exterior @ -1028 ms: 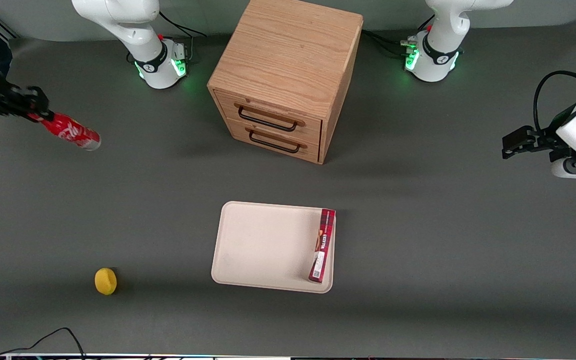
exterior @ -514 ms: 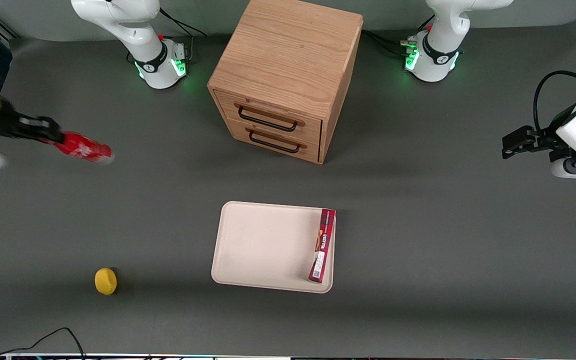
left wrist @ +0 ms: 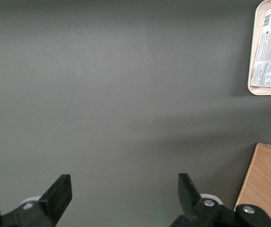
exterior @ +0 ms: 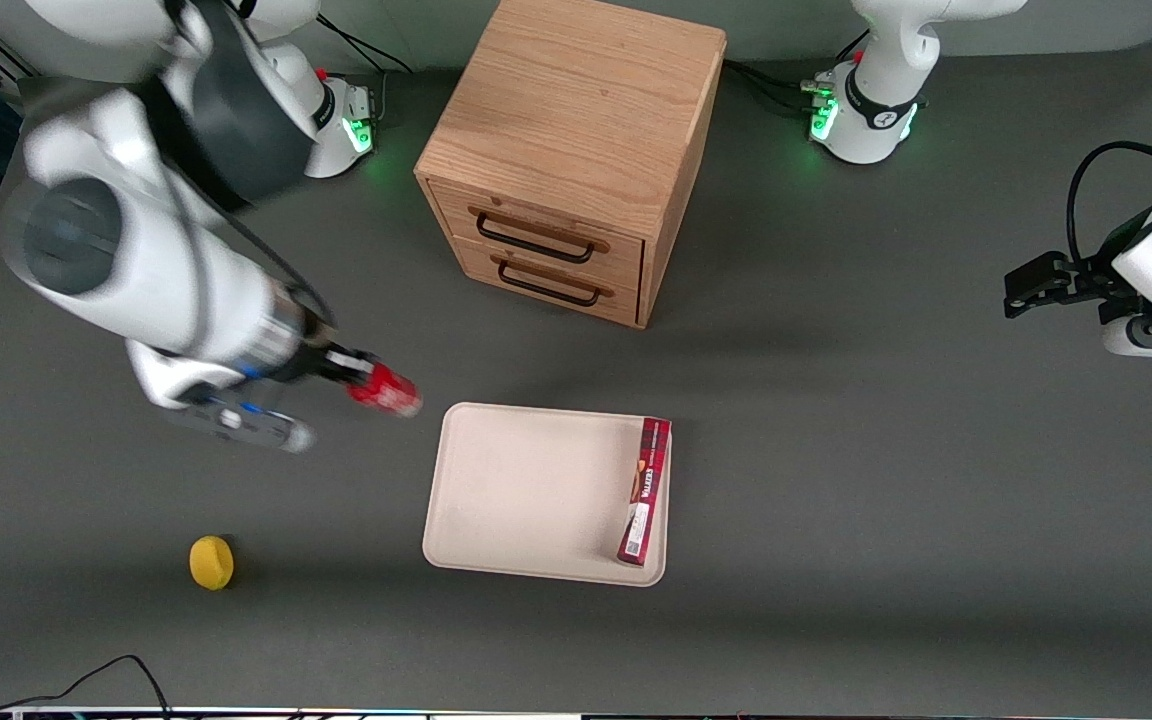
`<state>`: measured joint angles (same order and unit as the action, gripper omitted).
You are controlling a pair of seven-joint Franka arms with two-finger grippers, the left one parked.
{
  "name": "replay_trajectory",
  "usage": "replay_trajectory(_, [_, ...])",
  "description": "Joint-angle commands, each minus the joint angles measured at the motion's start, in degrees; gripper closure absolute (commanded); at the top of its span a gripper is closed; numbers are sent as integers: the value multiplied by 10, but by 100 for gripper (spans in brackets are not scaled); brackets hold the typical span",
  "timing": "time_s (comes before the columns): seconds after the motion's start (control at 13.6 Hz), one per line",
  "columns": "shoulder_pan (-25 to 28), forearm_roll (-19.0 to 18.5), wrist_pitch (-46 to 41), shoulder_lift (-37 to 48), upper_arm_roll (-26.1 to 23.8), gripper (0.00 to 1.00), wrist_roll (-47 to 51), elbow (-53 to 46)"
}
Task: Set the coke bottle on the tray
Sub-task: 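Carry the bottle over the cream tray and stand it upright, then lower the upright bottle onto the tray and open the right gripper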
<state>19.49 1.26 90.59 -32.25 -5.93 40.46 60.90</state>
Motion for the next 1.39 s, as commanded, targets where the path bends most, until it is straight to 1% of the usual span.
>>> replay_trajectory(0.0, [35,-16,76,-86,26,100,41,-47])
replay_trajectory(0.15, [36,-16,143,-119,29,100,46,-46])
replay_trajectory(0.29, [37,-17,178,-137,33,100,46,-46])
replay_trajectory(0.37, [37,-18,189,-150,35,100,45,-47])
replay_trajectory(0.59, [59,-21,221,-173,72,100,45,-46])
replay_trajectory(0.81, [64,-22,233,-183,79,100,46,-45])
replay_trajectory(0.88, [64,-22,235,-183,82,79,46,-44])
replay_trajectory(1.03, [64,-22,234,-183,84,0,47,-42])
replay_trajectory(1.32, [64,-22,233,-175,83,0,45,-41])
